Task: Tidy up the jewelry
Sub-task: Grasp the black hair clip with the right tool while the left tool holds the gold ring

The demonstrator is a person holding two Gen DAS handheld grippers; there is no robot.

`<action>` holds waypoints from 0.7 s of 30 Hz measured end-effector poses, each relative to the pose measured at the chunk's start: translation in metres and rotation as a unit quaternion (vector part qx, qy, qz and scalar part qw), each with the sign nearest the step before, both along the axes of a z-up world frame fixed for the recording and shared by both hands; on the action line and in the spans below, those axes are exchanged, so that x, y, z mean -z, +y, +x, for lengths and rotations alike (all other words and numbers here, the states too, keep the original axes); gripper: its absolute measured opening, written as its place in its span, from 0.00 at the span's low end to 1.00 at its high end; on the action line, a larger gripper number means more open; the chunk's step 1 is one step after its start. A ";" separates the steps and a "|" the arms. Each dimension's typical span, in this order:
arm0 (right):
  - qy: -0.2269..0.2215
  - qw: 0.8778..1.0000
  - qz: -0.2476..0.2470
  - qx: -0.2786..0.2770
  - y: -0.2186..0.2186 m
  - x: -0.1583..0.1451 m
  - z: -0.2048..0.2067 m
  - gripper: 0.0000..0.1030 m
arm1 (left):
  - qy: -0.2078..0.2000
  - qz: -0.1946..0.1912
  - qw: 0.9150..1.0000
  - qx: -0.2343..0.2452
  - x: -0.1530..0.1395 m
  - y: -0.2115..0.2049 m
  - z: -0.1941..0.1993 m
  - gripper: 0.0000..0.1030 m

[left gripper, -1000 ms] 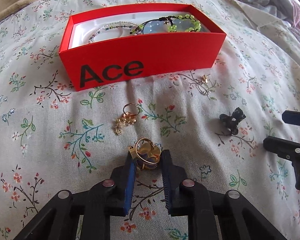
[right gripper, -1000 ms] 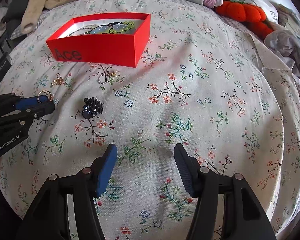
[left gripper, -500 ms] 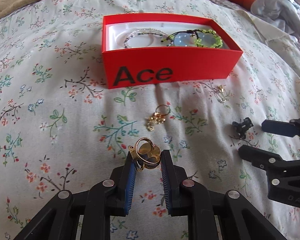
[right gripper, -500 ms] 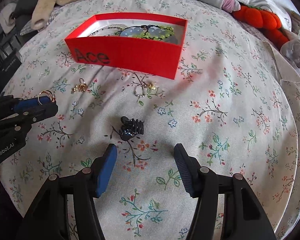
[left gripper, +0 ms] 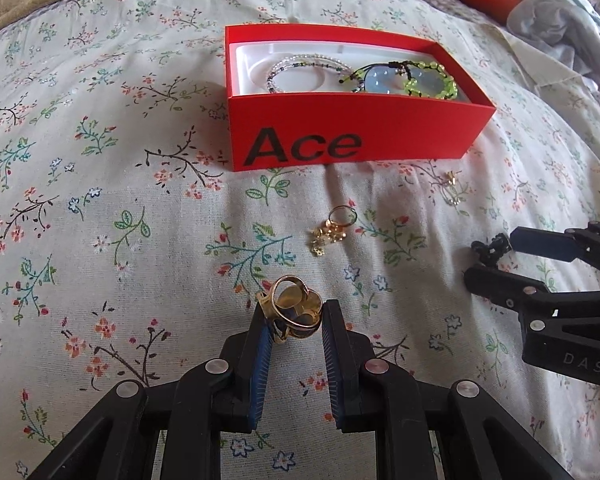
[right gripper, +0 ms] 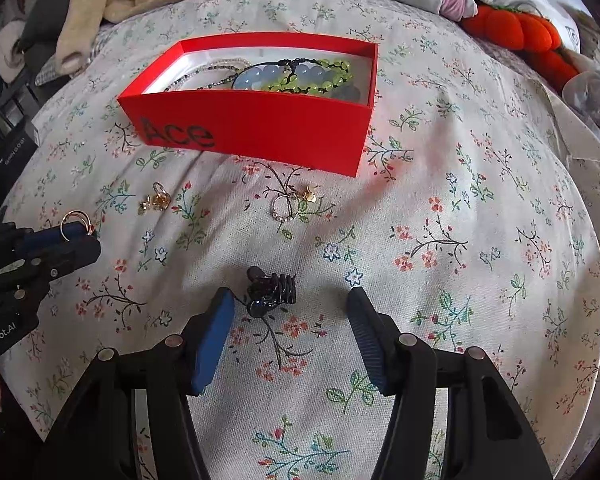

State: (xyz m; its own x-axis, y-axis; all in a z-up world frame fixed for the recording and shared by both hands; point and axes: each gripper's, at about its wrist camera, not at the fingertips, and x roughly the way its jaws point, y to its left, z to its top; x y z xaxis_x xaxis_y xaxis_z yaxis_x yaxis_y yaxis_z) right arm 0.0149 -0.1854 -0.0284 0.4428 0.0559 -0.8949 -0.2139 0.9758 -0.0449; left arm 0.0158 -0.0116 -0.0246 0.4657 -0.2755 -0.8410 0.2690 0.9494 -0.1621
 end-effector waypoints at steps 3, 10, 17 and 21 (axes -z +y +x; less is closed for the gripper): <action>0.001 1.000 0.005 -0.001 0.001 0.000 0.000 0.51 | 0.001 0.001 1.000 0.001 0.000 -0.001 0.000 0.19; 0.000 1.000 0.008 -0.005 0.002 -0.002 0.001 0.32 | 0.002 0.002 1.000 0.001 0.001 -0.001 0.000 0.19; 0.002 1.000 0.010 -0.009 0.002 -0.002 0.002 0.23 | 0.003 0.002 1.000 0.001 0.002 -0.001 0.000 0.19; -0.001 1.000 0.005 -0.009 0.003 -0.002 0.002 0.23 | 0.002 0.001 1.000 0.000 0.001 -0.001 0.000 0.19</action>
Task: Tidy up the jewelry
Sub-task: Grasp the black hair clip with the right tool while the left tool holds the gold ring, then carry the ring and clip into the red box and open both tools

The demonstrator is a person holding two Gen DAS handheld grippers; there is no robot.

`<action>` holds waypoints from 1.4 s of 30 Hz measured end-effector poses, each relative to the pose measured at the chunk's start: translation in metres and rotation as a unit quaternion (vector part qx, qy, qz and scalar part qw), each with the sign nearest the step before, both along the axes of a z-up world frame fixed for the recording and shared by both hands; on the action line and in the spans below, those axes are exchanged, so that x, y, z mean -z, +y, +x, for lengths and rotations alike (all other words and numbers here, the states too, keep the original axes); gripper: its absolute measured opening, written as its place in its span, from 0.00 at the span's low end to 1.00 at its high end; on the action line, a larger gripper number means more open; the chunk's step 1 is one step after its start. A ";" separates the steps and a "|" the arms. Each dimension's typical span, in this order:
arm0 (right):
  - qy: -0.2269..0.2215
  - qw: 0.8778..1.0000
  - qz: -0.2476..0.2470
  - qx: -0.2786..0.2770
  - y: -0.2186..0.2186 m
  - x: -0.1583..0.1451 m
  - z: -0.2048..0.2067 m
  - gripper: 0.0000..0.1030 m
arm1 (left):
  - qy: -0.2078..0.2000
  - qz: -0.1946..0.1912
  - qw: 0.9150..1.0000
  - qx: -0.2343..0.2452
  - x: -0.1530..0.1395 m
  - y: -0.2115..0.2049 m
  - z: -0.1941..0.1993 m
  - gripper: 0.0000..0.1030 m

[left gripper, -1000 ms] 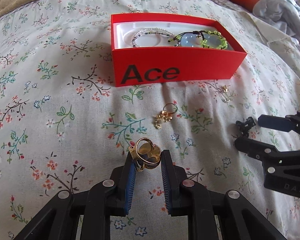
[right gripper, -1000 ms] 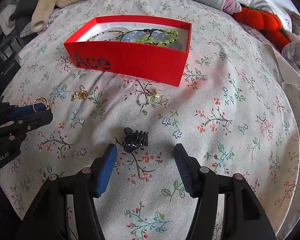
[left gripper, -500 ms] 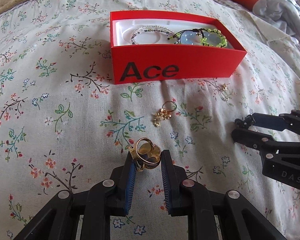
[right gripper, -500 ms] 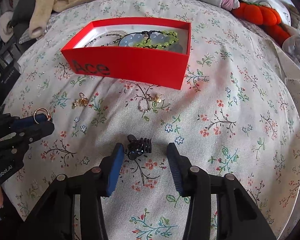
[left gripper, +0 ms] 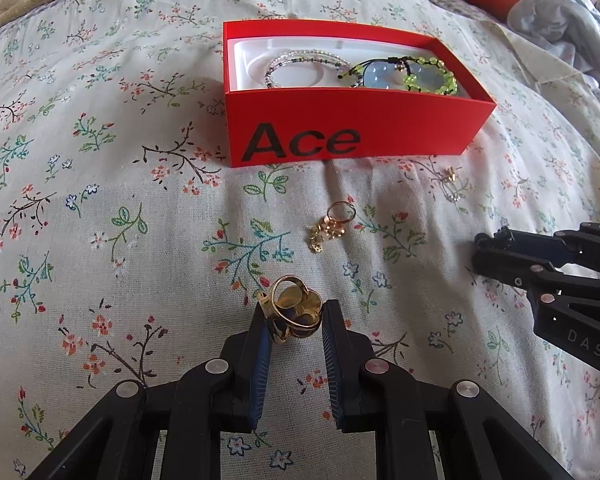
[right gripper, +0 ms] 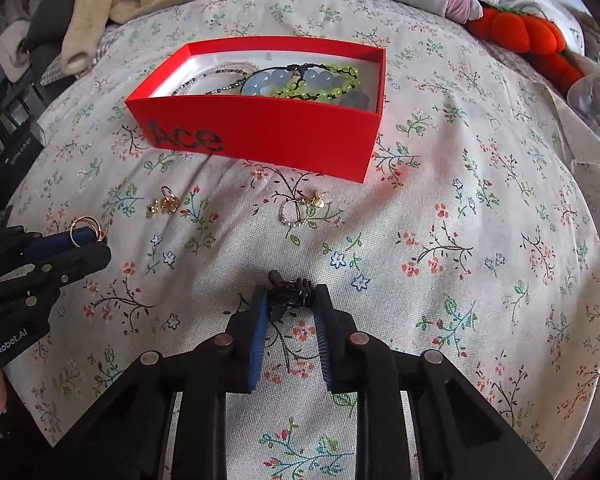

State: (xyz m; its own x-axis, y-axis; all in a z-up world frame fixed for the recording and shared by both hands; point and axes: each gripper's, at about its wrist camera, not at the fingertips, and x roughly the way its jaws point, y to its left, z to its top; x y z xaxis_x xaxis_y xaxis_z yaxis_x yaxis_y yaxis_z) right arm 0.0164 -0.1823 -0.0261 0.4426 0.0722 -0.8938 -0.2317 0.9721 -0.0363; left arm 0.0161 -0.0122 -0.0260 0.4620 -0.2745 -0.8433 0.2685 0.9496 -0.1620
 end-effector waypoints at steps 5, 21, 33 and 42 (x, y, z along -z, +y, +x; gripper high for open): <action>0.006 1.000 0.010 0.008 -0.002 -0.003 0.000 0.23 | -0.004 -0.001 1.000 0.000 -0.003 0.001 0.000 0.19; -0.029 0.997 0.063 0.034 -0.016 -0.044 0.010 0.23 | -0.046 -0.020 0.999 0.005 -0.035 -0.003 0.021 0.19; -0.088 0.992 0.083 0.034 -0.010 -0.071 0.042 0.23 | -0.080 -0.048 0.996 0.009 -0.055 -0.019 0.056 0.19; -0.098 0.990 0.096 0.038 -0.015 -0.066 0.069 0.23 | -0.088 -0.058 0.994 -0.001 -0.049 -0.028 0.084 0.19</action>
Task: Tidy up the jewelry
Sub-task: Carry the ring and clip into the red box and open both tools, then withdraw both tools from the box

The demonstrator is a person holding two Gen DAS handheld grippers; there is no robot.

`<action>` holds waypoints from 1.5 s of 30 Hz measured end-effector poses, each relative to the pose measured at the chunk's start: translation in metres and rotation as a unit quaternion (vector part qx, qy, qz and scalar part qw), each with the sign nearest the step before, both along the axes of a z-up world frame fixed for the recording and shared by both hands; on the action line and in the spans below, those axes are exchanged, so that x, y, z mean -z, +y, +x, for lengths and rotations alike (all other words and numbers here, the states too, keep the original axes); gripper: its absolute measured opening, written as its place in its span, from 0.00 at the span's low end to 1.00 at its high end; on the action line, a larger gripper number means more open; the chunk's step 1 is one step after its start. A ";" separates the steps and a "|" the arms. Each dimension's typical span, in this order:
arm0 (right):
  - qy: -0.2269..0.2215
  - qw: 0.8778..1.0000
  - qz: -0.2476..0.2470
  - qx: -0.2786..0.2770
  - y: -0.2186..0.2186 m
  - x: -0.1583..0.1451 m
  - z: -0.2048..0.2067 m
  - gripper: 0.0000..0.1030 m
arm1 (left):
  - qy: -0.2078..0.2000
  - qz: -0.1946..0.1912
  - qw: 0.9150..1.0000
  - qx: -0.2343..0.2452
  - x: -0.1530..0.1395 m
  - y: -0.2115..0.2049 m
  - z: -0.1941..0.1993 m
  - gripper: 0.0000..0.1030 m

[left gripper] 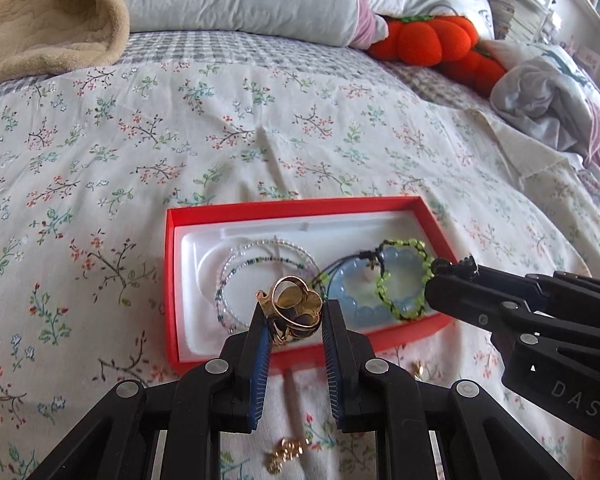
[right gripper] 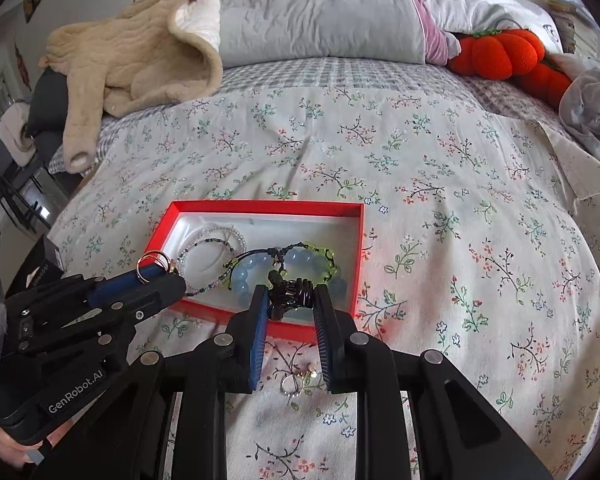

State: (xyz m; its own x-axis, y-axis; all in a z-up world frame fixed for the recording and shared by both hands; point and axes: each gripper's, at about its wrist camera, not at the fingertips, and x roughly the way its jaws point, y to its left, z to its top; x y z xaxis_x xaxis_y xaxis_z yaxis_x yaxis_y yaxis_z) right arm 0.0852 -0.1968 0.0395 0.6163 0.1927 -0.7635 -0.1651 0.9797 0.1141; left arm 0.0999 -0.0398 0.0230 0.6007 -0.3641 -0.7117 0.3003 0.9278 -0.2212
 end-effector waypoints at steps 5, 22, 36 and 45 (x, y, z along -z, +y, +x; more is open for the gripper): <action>0.006 1.000 0.002 0.002 -0.003 0.008 0.011 0.23 | 0.008 0.000 1.000 -0.007 0.009 -0.002 0.014 0.19; 0.013 1.000 0.013 -0.008 -0.008 0.014 0.017 0.26 | 0.022 0.023 0.999 -0.019 0.017 -0.004 0.025 0.37; 0.022 0.999 0.042 0.025 -0.033 -0.016 -0.022 0.51 | 0.081 0.011 0.994 -0.071 -0.004 0.033 -0.004 0.75; 0.088 0.994 0.016 0.063 -0.039 0.006 -0.039 0.57 | 0.156 0.015 0.984 -0.084 0.019 0.048 -0.021 0.76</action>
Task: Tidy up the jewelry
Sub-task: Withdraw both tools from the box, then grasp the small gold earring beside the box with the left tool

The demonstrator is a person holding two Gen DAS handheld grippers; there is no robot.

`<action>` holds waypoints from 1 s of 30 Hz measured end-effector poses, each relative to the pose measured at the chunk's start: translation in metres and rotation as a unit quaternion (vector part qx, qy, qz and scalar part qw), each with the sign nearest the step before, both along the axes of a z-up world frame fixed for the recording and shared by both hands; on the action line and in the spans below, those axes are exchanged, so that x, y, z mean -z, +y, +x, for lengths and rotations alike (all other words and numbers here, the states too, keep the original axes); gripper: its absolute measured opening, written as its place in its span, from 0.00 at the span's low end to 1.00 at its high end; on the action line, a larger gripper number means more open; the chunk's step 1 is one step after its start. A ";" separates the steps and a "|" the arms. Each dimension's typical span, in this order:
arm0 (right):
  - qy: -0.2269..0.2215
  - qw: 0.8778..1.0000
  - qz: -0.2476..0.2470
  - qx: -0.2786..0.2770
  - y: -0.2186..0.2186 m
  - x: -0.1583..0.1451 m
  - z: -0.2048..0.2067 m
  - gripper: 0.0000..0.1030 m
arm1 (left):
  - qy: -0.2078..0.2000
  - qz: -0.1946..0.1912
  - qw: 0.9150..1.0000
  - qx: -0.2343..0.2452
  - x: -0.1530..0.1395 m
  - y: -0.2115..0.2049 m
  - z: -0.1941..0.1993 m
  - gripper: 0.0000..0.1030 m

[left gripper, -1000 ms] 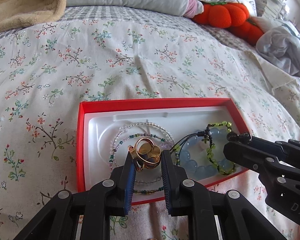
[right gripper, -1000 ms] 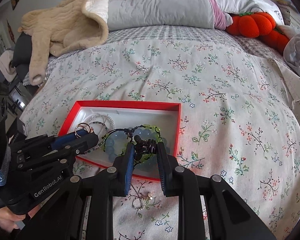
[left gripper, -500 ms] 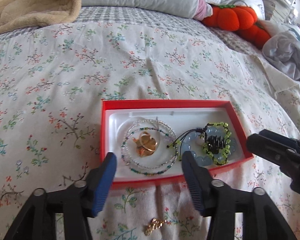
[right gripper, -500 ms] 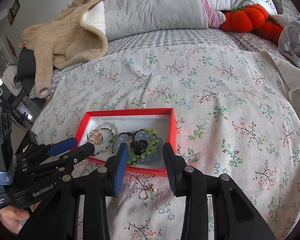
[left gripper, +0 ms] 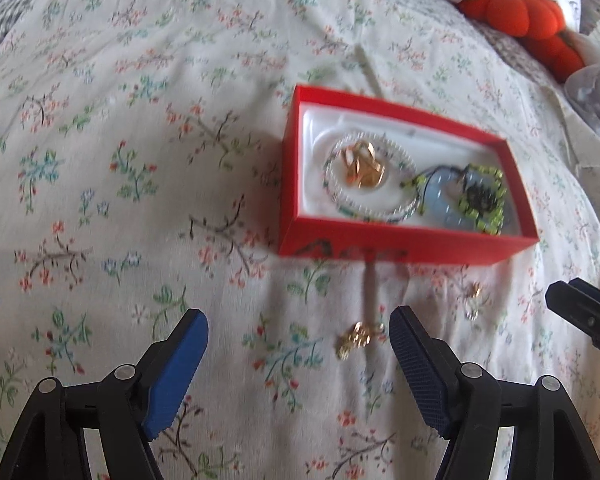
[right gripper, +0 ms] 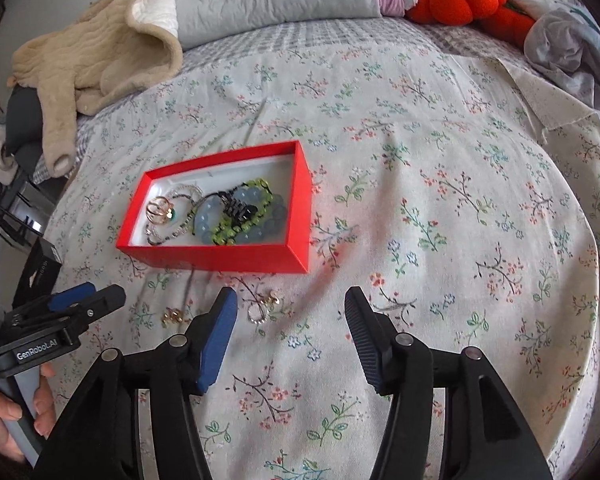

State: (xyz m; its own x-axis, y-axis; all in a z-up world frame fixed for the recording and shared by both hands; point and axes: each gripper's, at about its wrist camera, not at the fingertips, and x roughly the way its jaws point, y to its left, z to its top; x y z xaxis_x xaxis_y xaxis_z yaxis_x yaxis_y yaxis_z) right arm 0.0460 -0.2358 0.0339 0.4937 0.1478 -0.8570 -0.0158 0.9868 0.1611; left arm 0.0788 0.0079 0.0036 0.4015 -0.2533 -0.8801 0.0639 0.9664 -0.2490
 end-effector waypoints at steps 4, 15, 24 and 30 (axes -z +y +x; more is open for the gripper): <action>0.046 0.999 0.012 0.016 -0.005 0.016 -0.003 0.57 | 0.030 -0.022 0.999 0.006 0.011 -0.001 -0.003 0.75; 0.083 0.996 0.030 0.034 -0.005 0.033 -0.001 0.57 | 0.048 -0.028 0.998 0.036 0.028 -0.037 0.006 0.40; 0.090 0.995 0.029 0.041 -0.014 0.036 0.005 0.57 | 0.037 0.001 0.998 0.044 0.035 -0.055 0.015 0.26; 0.092 0.994 0.028 0.042 -0.017 0.038 0.008 0.57 | 0.033 0.014 0.998 0.048 0.036 -0.057 0.018 0.13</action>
